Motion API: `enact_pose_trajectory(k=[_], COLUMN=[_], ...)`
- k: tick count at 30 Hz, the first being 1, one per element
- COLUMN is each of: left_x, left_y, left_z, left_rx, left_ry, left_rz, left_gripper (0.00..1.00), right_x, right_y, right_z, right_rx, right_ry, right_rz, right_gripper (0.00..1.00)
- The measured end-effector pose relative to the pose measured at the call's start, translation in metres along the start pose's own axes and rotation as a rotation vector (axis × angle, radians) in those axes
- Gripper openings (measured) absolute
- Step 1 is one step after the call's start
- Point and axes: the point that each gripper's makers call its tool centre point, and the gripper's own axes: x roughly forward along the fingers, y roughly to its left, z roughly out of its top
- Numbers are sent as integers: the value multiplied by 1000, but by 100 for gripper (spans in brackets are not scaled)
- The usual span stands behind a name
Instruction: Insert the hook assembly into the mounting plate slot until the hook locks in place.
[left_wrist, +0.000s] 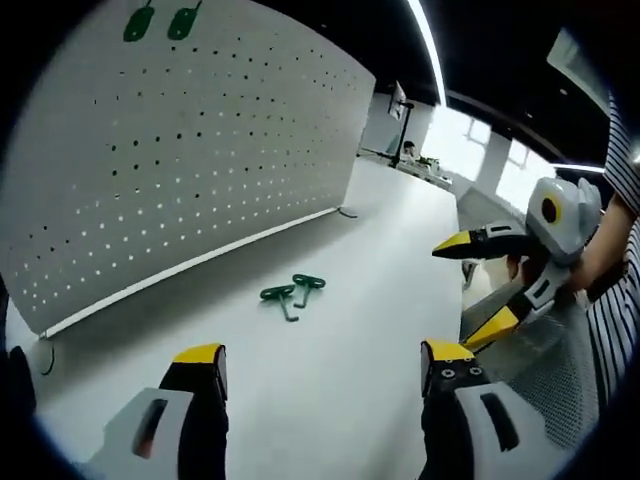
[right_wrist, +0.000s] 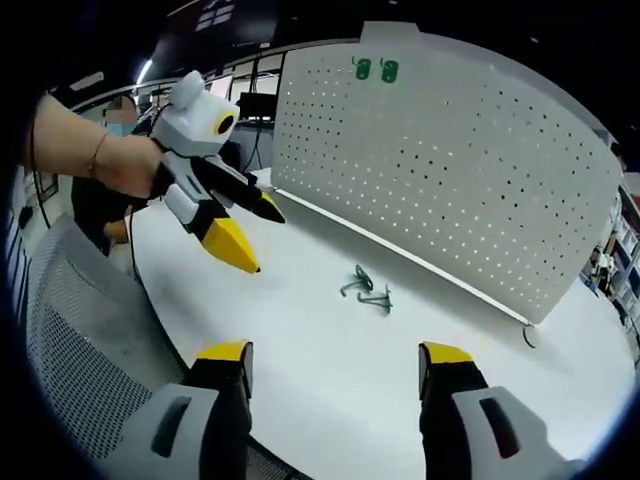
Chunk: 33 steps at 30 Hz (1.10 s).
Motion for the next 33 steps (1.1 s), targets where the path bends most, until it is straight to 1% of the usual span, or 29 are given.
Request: enact_pose_trajectory(k=[5, 9, 11, 14, 18, 21, 25, 27, 30, 33], left_x=[17, 28, 35, 45, 58, 68, 79, 87, 96, 103], left_y=[4, 10, 15, 21, 24, 29, 34, 35, 36, 37], left_z=[-1, 2, 6, 13, 23, 27, 32, 32, 29, 28], left_rx=[15, 31, 46, 63, 84, 114, 127, 128, 155, 161], left_ry=[23, 31, 33, 35, 34, 45, 45, 53, 75, 84], left_rz=[-29, -48, -52, -64, -79, -88, -95, -105, -114, -121], left_gripper=[75, 72, 72, 68, 64, 61, 55, 54, 50, 46], right_x=[0, 0, 0, 0, 0, 0, -1, -1, -1, -1], right_y=[-1, -1, -1, -2, -3, -4, -7, -7, -8, -8], right_z=[0, -1, -1, -2, -3, -3, -3, -4, -5, -5], right_rx=[6, 7, 9, 8, 11, 11, 14, 16, 13, 12], right_ry=[1, 3, 4, 7, 9, 9, 7, 9, 13, 16], right_rz=[-1, 1, 0, -2, -7, -8, -19, -20, -20, -21], right_gripper=[61, 58, 58, 57, 55, 55, 54, 54, 53, 52])
